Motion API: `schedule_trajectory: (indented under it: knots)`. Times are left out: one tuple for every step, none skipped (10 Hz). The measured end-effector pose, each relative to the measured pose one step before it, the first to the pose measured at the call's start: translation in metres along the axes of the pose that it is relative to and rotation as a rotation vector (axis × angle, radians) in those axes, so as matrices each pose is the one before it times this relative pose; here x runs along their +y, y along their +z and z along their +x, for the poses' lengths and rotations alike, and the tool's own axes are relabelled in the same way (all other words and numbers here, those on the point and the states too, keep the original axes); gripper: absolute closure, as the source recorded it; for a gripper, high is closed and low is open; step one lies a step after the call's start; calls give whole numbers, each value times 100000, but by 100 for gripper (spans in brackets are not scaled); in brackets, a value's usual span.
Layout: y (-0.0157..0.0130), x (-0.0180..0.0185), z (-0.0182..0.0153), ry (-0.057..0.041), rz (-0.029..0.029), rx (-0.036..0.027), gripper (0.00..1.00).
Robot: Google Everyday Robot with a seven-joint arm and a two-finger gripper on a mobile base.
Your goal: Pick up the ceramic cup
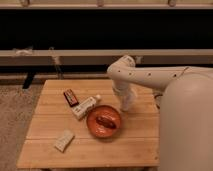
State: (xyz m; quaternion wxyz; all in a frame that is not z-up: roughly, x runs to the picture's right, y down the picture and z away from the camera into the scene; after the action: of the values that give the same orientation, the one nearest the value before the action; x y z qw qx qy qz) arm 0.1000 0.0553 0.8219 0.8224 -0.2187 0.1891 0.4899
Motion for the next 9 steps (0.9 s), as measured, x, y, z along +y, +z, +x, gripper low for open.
schedule_trajectory:
  knots:
    - [-1088, -165, -65, -775, 1367, -1481, 100]
    - [-1451, 188, -376, -1737, 1398, -2140, 100]
    - [-1229, 367, -438, -2085, 1027, -1754, 100]
    - [-845, 282, -213, -1735, 626, -1262, 100]
    - [-1152, 303, -325, -2146, 540, -1679, 100]
    - [-754, 259, -215, -1782, 170, -542, 100]
    - [-575, 483, -344, -2327, -1024, 87, 100]
    - [-277, 599, -361, -2415, -2008, 1238, 100]
    - [-130, 480, -253, -1171, -1323, 444, 100]
